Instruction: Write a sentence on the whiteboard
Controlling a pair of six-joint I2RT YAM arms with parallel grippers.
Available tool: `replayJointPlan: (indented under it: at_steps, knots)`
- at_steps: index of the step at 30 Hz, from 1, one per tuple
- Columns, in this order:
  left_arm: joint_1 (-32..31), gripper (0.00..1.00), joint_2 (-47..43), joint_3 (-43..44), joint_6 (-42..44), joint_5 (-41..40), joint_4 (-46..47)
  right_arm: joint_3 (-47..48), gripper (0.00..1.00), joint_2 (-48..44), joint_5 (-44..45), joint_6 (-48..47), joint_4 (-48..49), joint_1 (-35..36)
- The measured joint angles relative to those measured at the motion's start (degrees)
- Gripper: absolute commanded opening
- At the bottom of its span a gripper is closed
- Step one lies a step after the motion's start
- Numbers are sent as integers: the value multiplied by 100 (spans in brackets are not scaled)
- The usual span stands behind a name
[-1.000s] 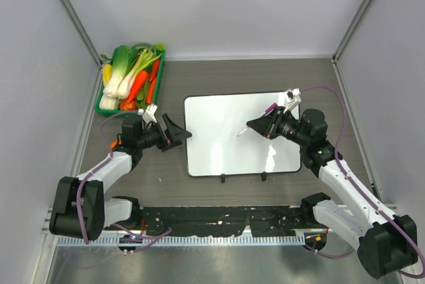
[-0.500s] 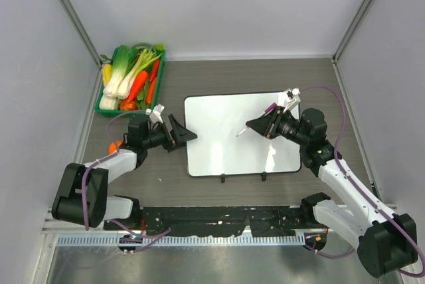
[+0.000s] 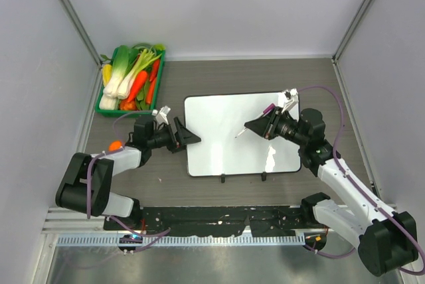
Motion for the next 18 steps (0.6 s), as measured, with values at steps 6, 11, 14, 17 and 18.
replayJointPlan:
  at_steps: [6,11,14,17,18]
  knots:
    - [2,62,302,7,74,127,407,11,1,149,26,-9,0,116]
    - [2,47,356,-4,118,310,994,98,1,258,114,-42,-2,289]
    - [2,36,363,-72,247,396,1318,203,1,326,205,-72,0,455]
    - [2,25,396,-173,413,457,1471,299,1,376,308,-114,-2,586]
    - [2,22,420,-210,450,507,1517,330,1,389,332,-131,-4,621]
